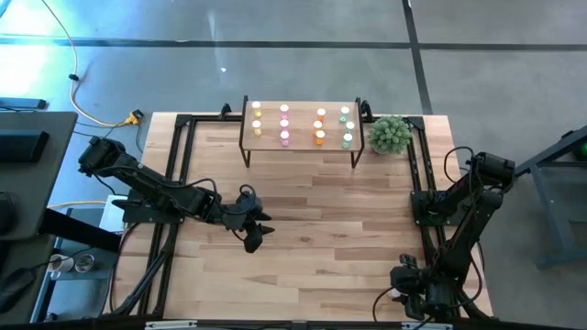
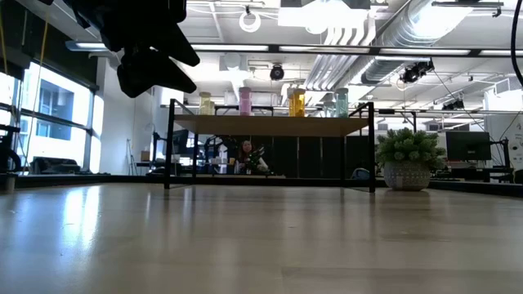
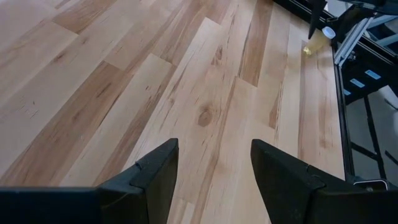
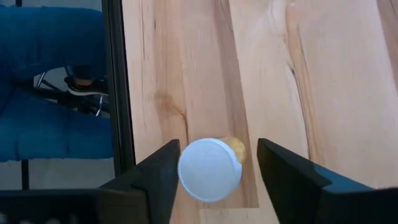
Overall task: Pick and place medicine bottles onto shelf by color
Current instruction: Put the yellow pill bottle on the shelf aligned with the other yellow pill bottles
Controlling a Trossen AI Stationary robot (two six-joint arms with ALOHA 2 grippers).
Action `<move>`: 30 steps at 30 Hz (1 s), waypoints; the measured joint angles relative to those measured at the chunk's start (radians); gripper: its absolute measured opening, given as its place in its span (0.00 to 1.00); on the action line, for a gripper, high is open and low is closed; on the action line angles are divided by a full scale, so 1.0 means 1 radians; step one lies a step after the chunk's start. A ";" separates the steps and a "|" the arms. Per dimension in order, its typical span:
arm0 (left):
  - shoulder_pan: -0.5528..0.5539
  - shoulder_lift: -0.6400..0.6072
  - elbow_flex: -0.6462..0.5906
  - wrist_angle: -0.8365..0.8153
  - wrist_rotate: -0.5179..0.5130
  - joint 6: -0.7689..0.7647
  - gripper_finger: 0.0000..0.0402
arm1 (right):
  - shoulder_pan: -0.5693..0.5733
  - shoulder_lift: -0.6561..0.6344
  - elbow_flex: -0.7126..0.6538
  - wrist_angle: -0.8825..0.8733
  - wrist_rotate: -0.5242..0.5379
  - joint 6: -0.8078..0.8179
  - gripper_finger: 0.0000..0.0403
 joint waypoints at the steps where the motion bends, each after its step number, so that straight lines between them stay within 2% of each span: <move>1: 0.000 0.000 0.000 0.000 0.000 0.000 0.48 | 0.000 0.000 0.000 0.000 -0.001 0.006 0.48; 8: 0.000 0.000 0.000 0.000 0.000 0.000 0.48 | 0.000 0.000 0.000 0.000 -0.015 0.015 0.32; 14: 0.000 0.000 0.000 0.000 0.000 0.000 0.48 | 0.000 0.000 0.000 0.001 -0.019 0.015 0.24; 22: 0.000 0.000 0.000 0.000 0.000 0.000 0.48 | -0.008 0.000 0.000 0.044 0.025 0.026 0.24; 30: 0.003 0.000 0.000 0.000 0.000 0.000 0.48 | -0.109 0.000 0.000 0.152 0.050 -0.055 0.24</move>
